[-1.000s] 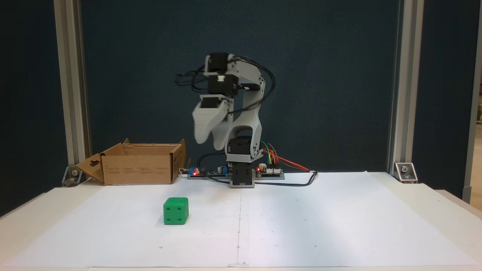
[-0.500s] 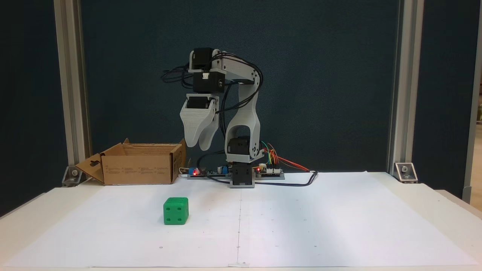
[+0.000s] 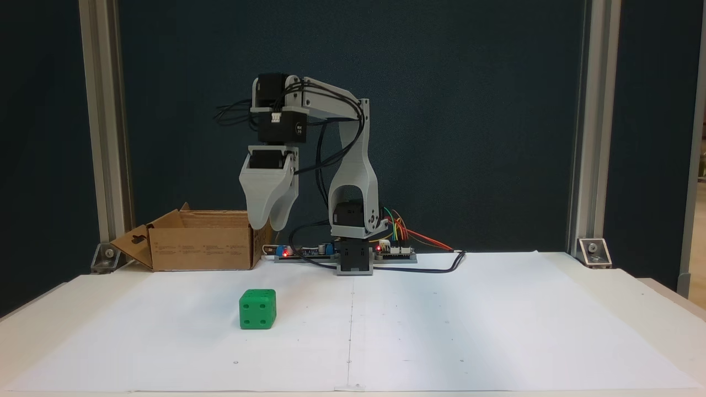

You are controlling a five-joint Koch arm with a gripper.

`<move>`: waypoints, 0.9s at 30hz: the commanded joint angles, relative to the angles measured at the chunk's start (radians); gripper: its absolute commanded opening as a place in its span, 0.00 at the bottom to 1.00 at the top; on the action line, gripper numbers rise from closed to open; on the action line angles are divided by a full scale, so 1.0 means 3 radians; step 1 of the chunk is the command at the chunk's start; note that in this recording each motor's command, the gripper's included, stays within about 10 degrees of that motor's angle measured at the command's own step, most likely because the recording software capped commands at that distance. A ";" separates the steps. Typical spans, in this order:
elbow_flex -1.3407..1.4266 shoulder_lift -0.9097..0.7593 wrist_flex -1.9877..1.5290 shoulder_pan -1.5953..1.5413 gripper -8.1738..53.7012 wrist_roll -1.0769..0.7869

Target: Grasp a green dice and put it in the bin.

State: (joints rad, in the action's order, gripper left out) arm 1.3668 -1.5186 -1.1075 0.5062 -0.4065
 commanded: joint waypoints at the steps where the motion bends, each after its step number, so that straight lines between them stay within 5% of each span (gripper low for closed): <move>1: -0.0215 0.0026 -0.0020 0.0000 0.85 -0.0322; 27: -0.0220 0.0598 0.0174 -0.0010 0.84 -0.0532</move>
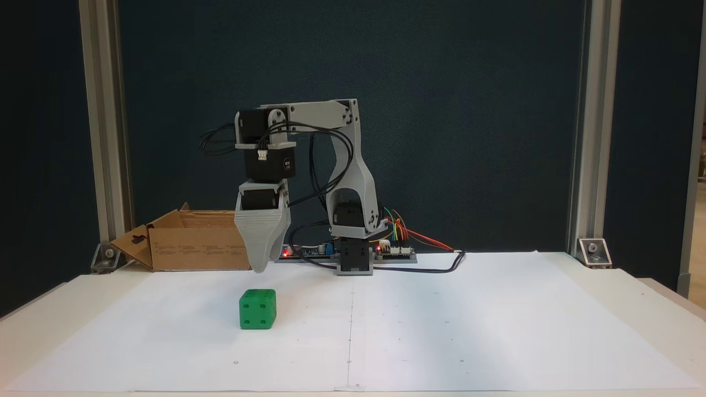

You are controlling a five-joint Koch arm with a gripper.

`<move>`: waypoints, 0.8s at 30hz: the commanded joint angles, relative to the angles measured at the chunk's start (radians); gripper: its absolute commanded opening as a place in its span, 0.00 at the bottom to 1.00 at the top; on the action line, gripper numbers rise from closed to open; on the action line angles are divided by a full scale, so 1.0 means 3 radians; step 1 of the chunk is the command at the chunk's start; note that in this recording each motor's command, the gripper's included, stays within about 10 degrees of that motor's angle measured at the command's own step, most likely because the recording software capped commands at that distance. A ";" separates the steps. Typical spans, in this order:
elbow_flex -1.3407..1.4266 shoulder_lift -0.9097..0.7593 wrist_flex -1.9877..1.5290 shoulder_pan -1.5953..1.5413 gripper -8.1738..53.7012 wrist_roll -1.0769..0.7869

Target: Grasp a green dice and put it in the bin.

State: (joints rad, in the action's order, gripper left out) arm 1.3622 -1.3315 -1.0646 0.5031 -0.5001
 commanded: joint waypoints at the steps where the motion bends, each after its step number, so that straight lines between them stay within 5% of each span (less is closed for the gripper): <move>1: -0.0199 -0.0015 0.0046 0.0000 0.84 -0.0220; 24: 0.0220 0.0133 0.0332 0.0164 0.84 -0.0220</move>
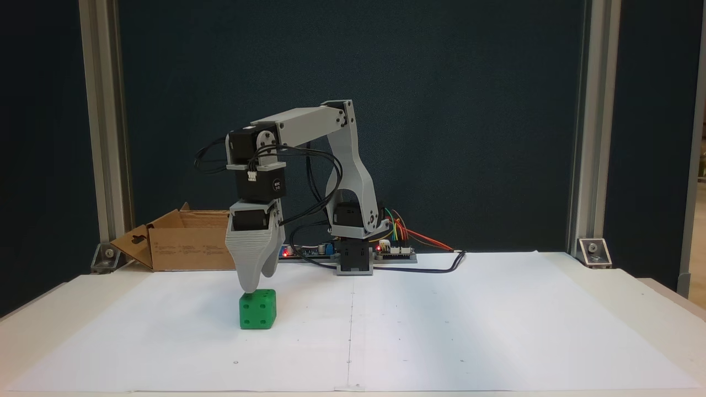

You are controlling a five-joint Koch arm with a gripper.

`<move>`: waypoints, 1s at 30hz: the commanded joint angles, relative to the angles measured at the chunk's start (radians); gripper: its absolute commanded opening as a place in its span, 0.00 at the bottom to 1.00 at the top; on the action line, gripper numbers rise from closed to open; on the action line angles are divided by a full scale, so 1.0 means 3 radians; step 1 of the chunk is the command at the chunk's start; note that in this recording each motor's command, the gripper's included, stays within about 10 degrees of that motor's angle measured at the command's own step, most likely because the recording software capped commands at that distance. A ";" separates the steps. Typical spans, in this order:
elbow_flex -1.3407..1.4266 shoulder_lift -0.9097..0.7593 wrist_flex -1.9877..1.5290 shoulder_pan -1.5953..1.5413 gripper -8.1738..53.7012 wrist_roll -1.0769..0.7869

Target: Grasp a green dice and put it in the bin.

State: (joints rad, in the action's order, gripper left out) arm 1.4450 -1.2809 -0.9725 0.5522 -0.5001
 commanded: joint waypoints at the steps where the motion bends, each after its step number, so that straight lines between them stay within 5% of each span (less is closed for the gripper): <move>1: -0.0036 -0.0036 0.0036 0.0000 0.84 -0.0220; 30: 0.0281 -0.0026 0.0491 -0.0072 0.83 -0.0220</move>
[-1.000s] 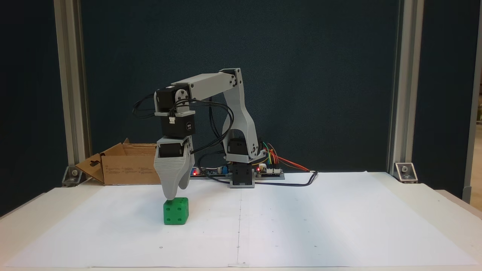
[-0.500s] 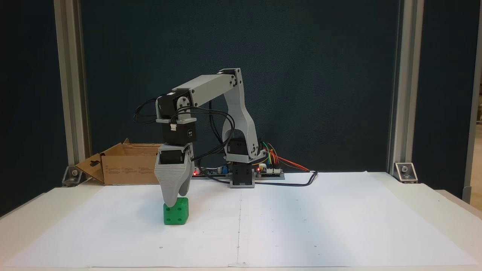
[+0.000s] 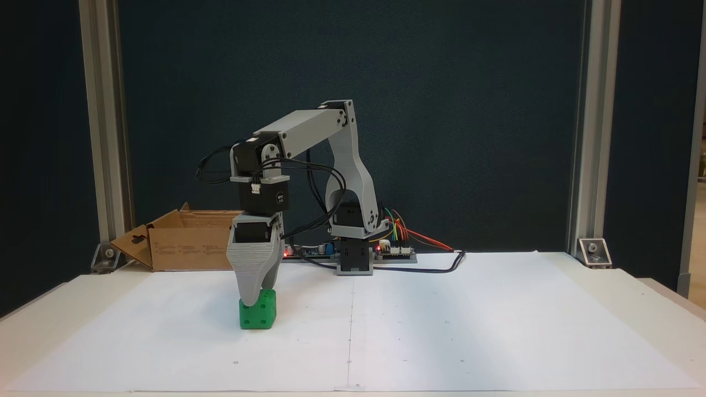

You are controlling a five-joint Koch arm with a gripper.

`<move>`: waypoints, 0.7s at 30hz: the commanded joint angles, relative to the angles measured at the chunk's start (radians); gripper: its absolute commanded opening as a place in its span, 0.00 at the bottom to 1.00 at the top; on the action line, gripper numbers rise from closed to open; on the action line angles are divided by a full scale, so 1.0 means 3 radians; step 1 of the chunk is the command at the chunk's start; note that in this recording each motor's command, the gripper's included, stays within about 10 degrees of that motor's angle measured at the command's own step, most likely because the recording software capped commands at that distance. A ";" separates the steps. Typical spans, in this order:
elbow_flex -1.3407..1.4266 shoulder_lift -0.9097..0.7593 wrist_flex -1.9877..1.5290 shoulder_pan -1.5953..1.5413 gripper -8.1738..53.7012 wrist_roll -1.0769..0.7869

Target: Grasp a green dice and put it in the bin.

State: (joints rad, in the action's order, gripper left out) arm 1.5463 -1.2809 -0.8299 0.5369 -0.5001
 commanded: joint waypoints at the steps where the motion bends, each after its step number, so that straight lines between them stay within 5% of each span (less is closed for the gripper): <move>1: -0.0056 -0.0026 0.0020 -0.0020 0.83 -0.0220; 21: -0.0056 0.0189 0.0245 -0.0082 0.83 -0.0210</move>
State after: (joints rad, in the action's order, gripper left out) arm 1.5493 -1.2210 -0.7670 0.5200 -0.5001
